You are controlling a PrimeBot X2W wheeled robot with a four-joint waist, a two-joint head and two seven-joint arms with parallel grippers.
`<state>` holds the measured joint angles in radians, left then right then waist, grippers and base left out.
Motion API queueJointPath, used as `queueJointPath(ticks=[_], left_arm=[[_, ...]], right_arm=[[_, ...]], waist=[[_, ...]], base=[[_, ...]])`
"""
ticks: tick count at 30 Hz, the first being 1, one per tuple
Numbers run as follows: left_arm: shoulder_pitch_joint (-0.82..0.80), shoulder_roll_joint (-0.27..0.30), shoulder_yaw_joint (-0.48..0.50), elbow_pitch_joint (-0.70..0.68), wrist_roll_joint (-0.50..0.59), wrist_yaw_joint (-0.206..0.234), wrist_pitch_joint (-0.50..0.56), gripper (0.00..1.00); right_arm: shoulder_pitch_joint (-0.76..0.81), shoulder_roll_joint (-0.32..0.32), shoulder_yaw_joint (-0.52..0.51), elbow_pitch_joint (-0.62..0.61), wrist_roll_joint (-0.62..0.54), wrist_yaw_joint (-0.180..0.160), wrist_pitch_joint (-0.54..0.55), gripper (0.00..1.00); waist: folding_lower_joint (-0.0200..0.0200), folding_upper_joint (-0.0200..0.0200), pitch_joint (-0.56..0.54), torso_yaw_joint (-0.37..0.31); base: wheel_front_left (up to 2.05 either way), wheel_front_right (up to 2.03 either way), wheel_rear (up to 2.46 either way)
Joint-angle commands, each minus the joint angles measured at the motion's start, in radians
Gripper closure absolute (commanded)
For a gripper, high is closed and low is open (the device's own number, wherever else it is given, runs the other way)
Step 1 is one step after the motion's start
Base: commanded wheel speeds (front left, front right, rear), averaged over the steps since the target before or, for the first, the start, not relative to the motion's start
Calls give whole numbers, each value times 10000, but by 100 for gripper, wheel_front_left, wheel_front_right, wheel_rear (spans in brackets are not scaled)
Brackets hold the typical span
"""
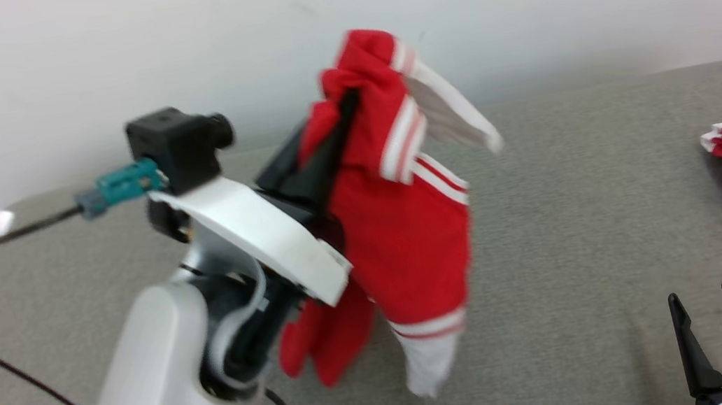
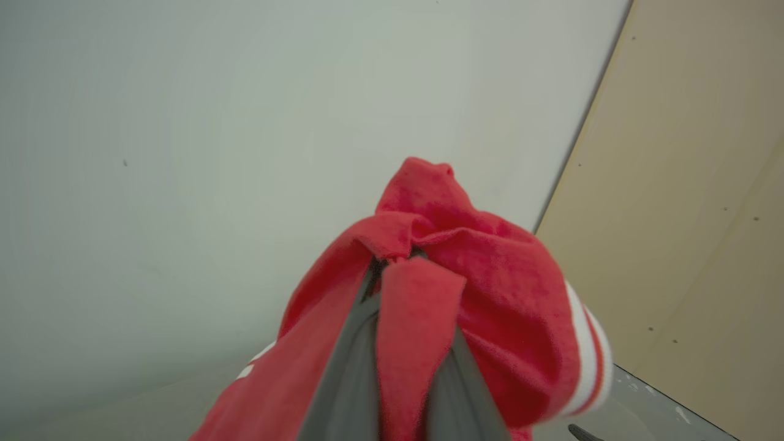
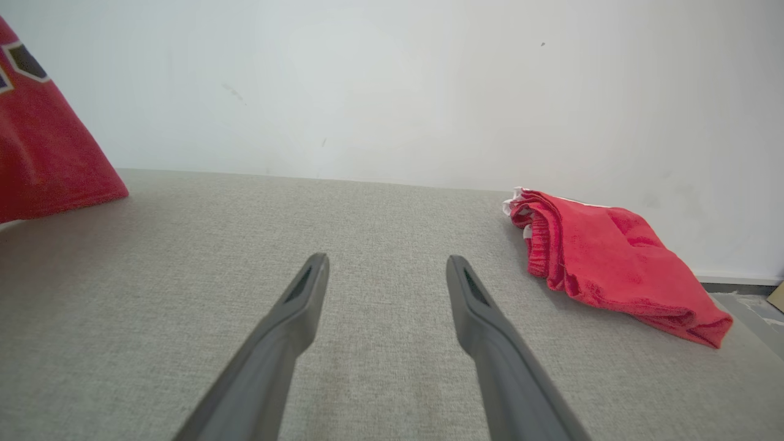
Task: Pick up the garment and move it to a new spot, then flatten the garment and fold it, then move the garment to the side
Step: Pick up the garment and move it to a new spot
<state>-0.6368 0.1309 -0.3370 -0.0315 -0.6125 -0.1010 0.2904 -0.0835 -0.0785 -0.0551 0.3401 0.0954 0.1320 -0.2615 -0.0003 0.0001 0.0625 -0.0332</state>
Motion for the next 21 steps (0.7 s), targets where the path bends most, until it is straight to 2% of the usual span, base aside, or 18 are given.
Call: queueJointPath(ticks=[1,6,10,13,16,21], left_arm=[[291,-142,-126,-529,-310,61,207,100],[838,-598,-838,-1884,-1476,343,845,100],[893,-709,-1180,-1816,-1880,672,847,100],[891,-717,-1249,-1359,-1794,759,708,100],[888,-681,-1173,-200,-1792,776,360,100],[495,-625,-999,2444,-1712,360,-507,100]], right_arm=[[45,11,33,21,10,-26,-34,0],[-8,87,99,-29,62,-26,-36,0],[-100,153,165,0,60,-26,-36,0],[-172,185,232,-2,76,-26,-36,0],[-224,216,277,36,99,-26,-37,0],[-346,252,311,59,139,-26,-38,0]], waist=[[3,-1,-178,-406],[3,-1,-17,-937],[3,-1,276,-1321],[3,-1,444,-1511],[3,-1,712,-1727],[3,-1,1144,-1900]], base=[[0,0,0],[0,0,0],[0,0,0],[0,0,0],[0,0,0],[0,0,0]])
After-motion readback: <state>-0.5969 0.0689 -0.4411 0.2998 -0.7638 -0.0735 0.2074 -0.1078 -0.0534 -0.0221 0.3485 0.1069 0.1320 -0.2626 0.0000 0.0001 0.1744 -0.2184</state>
